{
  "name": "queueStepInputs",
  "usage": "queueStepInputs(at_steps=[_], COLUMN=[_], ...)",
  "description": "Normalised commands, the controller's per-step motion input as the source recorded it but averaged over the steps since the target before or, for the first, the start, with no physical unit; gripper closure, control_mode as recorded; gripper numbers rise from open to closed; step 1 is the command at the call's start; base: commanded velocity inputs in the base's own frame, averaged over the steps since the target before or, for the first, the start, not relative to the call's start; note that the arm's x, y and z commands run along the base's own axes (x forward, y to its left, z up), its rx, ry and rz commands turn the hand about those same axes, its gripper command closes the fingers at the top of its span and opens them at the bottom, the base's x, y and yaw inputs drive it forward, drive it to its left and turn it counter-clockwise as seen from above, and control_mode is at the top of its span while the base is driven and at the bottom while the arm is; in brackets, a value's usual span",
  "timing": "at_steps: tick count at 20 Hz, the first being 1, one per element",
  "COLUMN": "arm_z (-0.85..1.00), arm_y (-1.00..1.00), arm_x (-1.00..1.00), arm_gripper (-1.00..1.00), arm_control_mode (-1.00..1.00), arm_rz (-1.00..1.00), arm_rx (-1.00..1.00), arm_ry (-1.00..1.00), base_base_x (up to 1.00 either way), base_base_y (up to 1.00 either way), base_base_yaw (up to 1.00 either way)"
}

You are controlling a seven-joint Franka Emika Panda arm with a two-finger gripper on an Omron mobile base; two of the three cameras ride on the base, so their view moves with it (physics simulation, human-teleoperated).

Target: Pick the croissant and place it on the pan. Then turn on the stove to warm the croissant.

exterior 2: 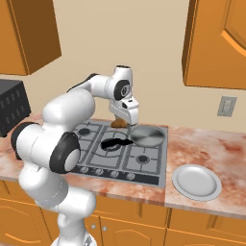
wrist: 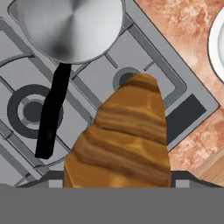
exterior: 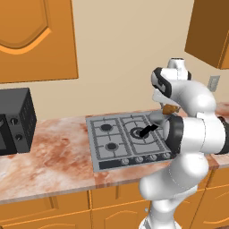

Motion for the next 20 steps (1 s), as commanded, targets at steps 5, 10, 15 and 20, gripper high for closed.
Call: queueStepInputs(at_steps=[5,10,15,20], arm_z=[-0.04,-0.13,-0.11,-0.08], arm_y=[-0.11,-0.13,-0.09,-0.02], arm_x=[0.32,0.25,0.23,0.23], arm_gripper=[1.0,1.0,1.0,1.0], arm_control_mode=[-1.0,-1.0,-1.0,-1.0], arm_rz=[0.07,0.07,0.07,0.06], arm_rx=[0.0,0.0,0.0,0.0], arm_ry=[0.0,-0.04,-0.03,0.0], base_base_x=[0.0,0.0,0.0,0.0], base_base_y=[0.0,0.0,0.0,0.0], base_base_yaw=[0.0,0.0,0.0,0.0])
